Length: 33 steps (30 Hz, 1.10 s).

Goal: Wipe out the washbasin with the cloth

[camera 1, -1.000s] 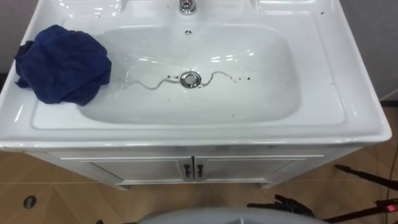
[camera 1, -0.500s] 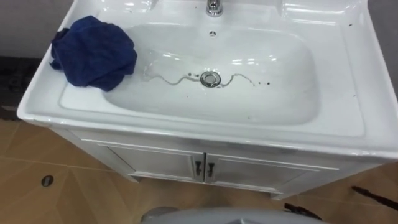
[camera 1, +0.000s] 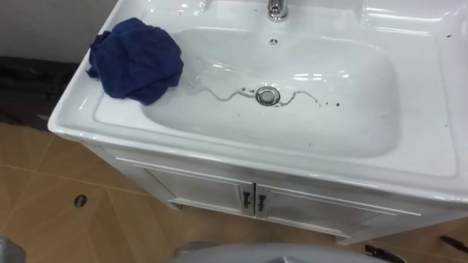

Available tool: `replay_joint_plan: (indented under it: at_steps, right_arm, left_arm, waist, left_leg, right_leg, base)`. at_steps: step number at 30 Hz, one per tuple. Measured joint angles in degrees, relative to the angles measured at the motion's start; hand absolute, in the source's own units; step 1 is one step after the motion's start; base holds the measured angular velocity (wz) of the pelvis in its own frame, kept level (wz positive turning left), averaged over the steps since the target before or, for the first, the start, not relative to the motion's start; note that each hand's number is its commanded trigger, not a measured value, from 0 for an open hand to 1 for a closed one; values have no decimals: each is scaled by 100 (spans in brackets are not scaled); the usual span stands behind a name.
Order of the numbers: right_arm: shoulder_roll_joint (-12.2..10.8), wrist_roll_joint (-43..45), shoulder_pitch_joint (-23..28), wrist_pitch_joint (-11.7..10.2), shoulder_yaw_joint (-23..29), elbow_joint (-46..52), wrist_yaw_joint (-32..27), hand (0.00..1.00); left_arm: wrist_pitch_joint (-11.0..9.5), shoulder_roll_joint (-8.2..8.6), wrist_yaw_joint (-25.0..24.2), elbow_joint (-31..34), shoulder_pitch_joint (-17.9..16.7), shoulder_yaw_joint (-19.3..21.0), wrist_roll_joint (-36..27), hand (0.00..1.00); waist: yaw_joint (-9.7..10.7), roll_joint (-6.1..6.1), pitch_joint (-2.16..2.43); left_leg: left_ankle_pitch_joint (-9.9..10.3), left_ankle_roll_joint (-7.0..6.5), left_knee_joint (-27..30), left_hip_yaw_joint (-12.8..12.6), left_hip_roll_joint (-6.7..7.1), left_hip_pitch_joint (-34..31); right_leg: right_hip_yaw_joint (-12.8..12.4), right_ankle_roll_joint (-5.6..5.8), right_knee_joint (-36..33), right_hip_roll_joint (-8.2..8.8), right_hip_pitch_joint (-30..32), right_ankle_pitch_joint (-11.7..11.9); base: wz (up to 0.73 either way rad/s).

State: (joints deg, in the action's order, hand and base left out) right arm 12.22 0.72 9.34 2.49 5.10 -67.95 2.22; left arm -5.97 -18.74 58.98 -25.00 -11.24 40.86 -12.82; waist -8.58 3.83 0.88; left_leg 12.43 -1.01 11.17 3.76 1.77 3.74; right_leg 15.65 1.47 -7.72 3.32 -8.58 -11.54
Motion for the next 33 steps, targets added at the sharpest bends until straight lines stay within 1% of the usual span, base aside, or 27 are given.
replay_joint_plan:
  at_steps: [1, 3, 4, 5, 6, 7, 9, 10, 11, 12, 13, 16, 18, 19, 21, 23, 26, 27, 28, 29, 30, 31, 32, 33]
  right_arm:
    - [2, 2, 12, -2, 0, -14, -23, 0]
    - [57, 5, 12, -18, -28, -45, -81, 0]
    - [74, 4, 12, -31, -60, -49, -90, 0]
    - [101, -1, 19, -66, -67, -49, -102, 0]
    - [124, 9, 15, -107, -64, -50, -129, 0]
    - [129, 29, 16, -128, -63, -55, -139, 0]
    - [138, 179, 38, -204, -47, -93, -138, 0]
    - [145, 235, 52, -222, -47, -86, -120, 0]
    - [145, 239, 66, -224, -50, -85, -116, 0]
    - [140, 265, 87, -231, -53, -83, -99, 0]
    - [140, 314, 110, -234, -53, -90, -76, 0]
    - [140, 433, 135, -237, -42, -102, -76, 0]
    - [140, 434, 135, -243, -31, -119, -74, 0]
    - [140, 435, 134, -243, -31, -119, -75, 0]
    - [140, 438, 128, -246, 4, -191, -49, 0]
    - [141, 513, 125, -235, 12, -232, 44, 0]
    - [132, 590, 127, -231, 9, -329, 137, 0]
    - [132, 590, 134, -228, 10, -340, 175, 0]
    - [132, 594, 128, -235, 10, -355, 181, 0]
    - [131, 597, 120, -240, 10, -389, 181, 0]
    - [121, 603, 98, -239, 8, -472, 181, 0]
    - [114, 630, 73, -239, 2, -541, 183, 0]
    - [100, 638, 74, -236, -47, -608, 196, 0]
    - [94, 650, 89, -237, -94, -612, 228, 0]
  left_arm:
    - [-38, -56, 54, 121, 10, -1, 14, 0]
    - [-86, -289, 226, 489, 86, 0, 18, 0]
    - [-101, -335, 259, 594, 100, -1, 19, 0]
    - [-167, -402, 326, 780, 163, 1, 19, 0]
    - [-204, -432, 339, 922, 228, 39, 102, 0]
    - [-209, -433, 338, 999, 252, 85, 196, 0]
    - [-251, -445, 337, 1413, 306, 251, 627, 0]
    - [-279, -454, 334, 1643, 334, 252, 858, 0]
    - [-281, -454, 332, 1759, 370, 245, 997, 0]
    - [-282, -454, 330, 1994, 438, 236, 1286, 0]
    - [-281, -454, 324, 2249, 467, 216, 1572, 0]
    - [-281, -453, 305, 2580, 534, 192, 2190, 0]
    - [-280, -452, 290, 2796, 529, 131, 2666, 0]
    - [-280, -452, 285, 2838, 530, 109, 2787, 0]
    - [-275, -450, 215, 2981, 530, -33, 3113, 0]
    - [-272, -433, 70, 3097, 530, -243, 3297, 0]
    - [-260, -381, -165, 3124, 529, -561, 3672, 0]
    - [-260, -328, -260, 3131, 528, -670, 3750, 0]
    - [-261, -237, -366, 3139, 528, -768, 3781, 0]
    - [-261, -183, -407, 3139, 527, -819, 3805, 0]
    - [-264, -82, -478, 3140, 524, -956, 3815, 0]
    - [-267, -29, -508, 3140, 520, -1018, 3817, 0]
    - [-271, 53, -576, 3139, 511, -1167, 3820, 0]
    - [-273, 85, -631, 3137, 498, -1347, 3844, 0]
  waist:
    - [20, 17, -6]
    - [20, 93, -14]
    - [17, 112, -22]
    - [17, 155, -48]
    - [6, 196, -65]
    - [7, 210, -65]
    - [54, 223, -64]
    - [74, 215, -67]
    - [72, 180, -73]
    - [71, 189, -76]
    - [87, 169, -85]
    - [122, 154, -87]
    - [265, 157, -93]
    - [290, 158, -93]
    - [429, 167, -95]
    - [524, 168, -97]
    - [621, 157, -106]
    - [688, 138, -120]
    - [721, 154, -115]
    - [752, 136, -127]
    - [801, 130, -129]
    - [826, 119, -128]
    - [836, 98, -124]
    - [877, 71, -130]
  left_leg:
    - [0, 0, 1, -2, 0, 1]
    - [0, 0, -4, -22, -3, -1]
    - [0, 0, -5, -31, -5, -1]
    - [0, 0, -5, -37, -5, -1]
    - [0, 0, -13, -48, -5, -6]
    - [-1, -1, -24, -55, -5, -9]
    - [-3, -3, -40, -51, -7, -18]
    - [-3, -4, -39, -35, -4, -22]
    - [-3, -4, -38, -30, -2, -24]
    - [-3, -4, -32, -26, -1, -29]
    - [-3, -4, -25, -42, 0, -26]
    - [-3, -4, -24, -67, -3, -13]
    - [-3, -4, -24, -68, -3, -3]
    - [-3, -4, -24, -69, -3, -2]
    - [-3, -4, -20, -66, -6, 1]
    - [-3, -4, 10, -59, -5, -1]
    - [-3, -4, 18, -69, -14, 1]
    - [-3, -4, 13, -74, -14, 0]
    - [-3, -4, 6, -138, -18, 12]
    - [-3, -4, -3, -155, -19, 24]
    - [-3, -5, -46, -192, -23, 77]
    - [-3, -5, -58, -207, -24, 95]
    - [-3, -5, -74, -249, -30, 105]
    - [-3, -5, -74, -271, -32, 106]
  right_leg:
    - [-8, 0, 1, 0, 1, 0]
    - [-90, 0, -5, -5, 24, 0]
    - [-112, 0, -7, -7, 28, 0]
    - [-116, 0, -7, -7, 30, 0]
    - [-132, 0, -10, -7, 49, 0]
    - [-139, 0, -10, -7, 63, 0]
    - [-137, 0, -6, -7, 89, -1]
    - [-136, 0, -4, -7, 85, -1]
    - [-137, 0, -4, -7, 85, -1]
    - [-138, 0, -1, -7, 85, -1]
    - [-139, 0, 5, -7, 85, 0]
    - [-153, 0, 6, -6, 83, 0]
    - [-161, 0, 10, -5, 66, 0]
    - [-166, 0, 10, -6, 66, 0]
    - [-168, 0, 15, -8, 53, 0]
    - [-168, 0, 12, -7, 39, 0]
    - [-235, -1, 2, -14, 54, 0]
    - [-283, -1, 1, -20, 58, 0]
    - [-334, -3, -5, -21, 68, 1]
    - [-366, -4, -7, -24, 68, 2]
    - [-418, -4, -16, -28, 56, 2]
    - [-439, -4, -22, -28, 52, 2]
    - [-472, -4, -25, -31, 46, 2]
    - [-489, -4, -25, -31, 38, 2]
  base:
    - [-3]
    - [-7]
    - [-8]
    - [-6]
    - [-6]
    - [-6]
    - [-2]
    - [0]
    - [3]
    - [0]
    - [0]
    - [-6]
    - [0]
    - [3]
    - [0]
    - [0]
    - [-6]
    - [-11]
    - [-12]
    - [-18]
    - [-15]
    - [-17]
    - [-13]
    - [-11]
